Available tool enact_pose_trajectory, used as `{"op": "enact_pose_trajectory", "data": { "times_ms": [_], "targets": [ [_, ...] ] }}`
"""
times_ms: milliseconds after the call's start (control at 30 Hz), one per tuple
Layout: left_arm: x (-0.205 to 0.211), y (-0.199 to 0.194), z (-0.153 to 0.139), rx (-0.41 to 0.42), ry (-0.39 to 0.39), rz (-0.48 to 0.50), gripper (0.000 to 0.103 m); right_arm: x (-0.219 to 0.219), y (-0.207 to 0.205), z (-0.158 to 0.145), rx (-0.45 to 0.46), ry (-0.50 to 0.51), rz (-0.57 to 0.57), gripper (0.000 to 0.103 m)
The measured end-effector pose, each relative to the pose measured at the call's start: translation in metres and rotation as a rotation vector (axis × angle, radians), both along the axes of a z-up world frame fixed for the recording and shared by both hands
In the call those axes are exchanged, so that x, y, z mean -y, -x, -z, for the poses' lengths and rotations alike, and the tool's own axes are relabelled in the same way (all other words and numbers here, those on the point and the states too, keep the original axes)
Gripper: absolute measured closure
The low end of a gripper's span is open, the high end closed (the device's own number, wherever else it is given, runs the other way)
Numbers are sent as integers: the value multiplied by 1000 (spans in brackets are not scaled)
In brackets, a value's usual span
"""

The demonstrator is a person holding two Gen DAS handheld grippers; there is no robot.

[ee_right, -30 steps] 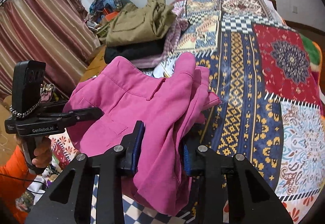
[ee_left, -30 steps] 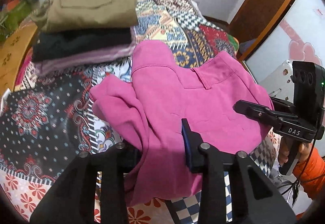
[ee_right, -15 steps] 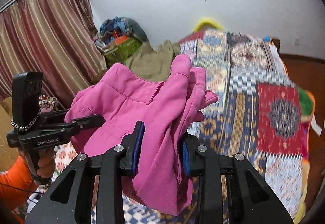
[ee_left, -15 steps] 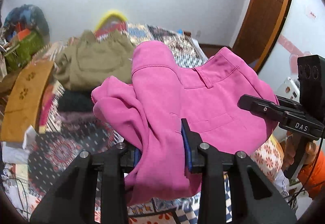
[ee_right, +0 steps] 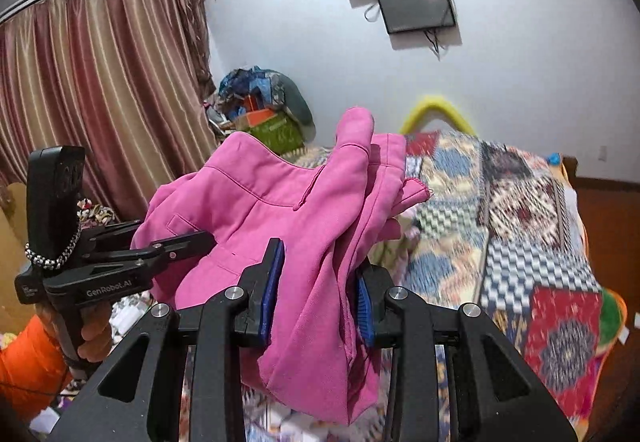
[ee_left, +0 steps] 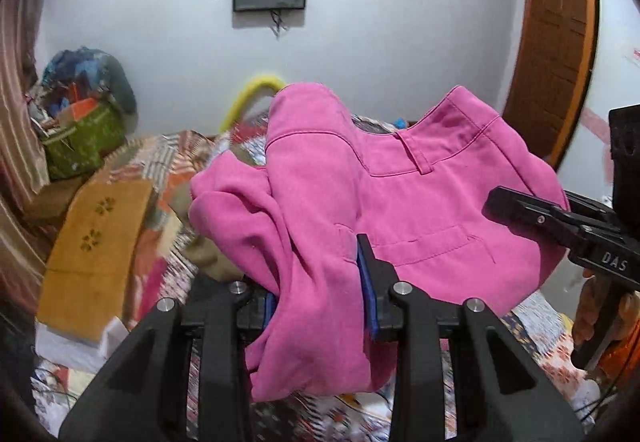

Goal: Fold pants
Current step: 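Carry the pink pants onto the clothes stack and open both grippers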

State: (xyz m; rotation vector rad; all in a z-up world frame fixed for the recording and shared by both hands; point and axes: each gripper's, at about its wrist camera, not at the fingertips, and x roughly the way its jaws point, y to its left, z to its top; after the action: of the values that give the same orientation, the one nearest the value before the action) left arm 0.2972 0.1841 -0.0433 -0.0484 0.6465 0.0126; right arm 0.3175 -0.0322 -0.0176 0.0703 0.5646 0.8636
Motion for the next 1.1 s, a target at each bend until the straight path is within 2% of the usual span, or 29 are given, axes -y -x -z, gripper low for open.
{"op": "enact_pose_trajectory", "data": {
  "times_ms": [100,300,567,767,867,933,967,1033,1100],
  "targets": [
    [-16,-18,-3,9,-19,-26,70,-18,-18,-1,11,-5,-3,73],
    [-54,-62,11,-14,-6,-56,70,-51,-54,8,23,-1,-2,74],
    [-99,-129,52,-82,17,-77,70,-87,-100,44,-31,-7,14,73],
    [-118,-159,90,-128,38,-87,67,-101,-120,81,-94,22,23,73],
    [-120,-162,102,-114,2,-87,59,-104,-126,96,-115,41,27,73],
    [-124,-161,108,-113,-6,-98,44,-104,-127,104,-131,50,23,71],
    [-125,-160,110,-116,1,-102,41,-104,-127,105,-131,57,21,70],
    [-132,-159,113,-123,19,-117,24,-103,-124,108,-120,76,20,69],
    [-140,-156,114,-125,60,-127,18,-104,-121,109,-103,98,14,68]
  ]
}}
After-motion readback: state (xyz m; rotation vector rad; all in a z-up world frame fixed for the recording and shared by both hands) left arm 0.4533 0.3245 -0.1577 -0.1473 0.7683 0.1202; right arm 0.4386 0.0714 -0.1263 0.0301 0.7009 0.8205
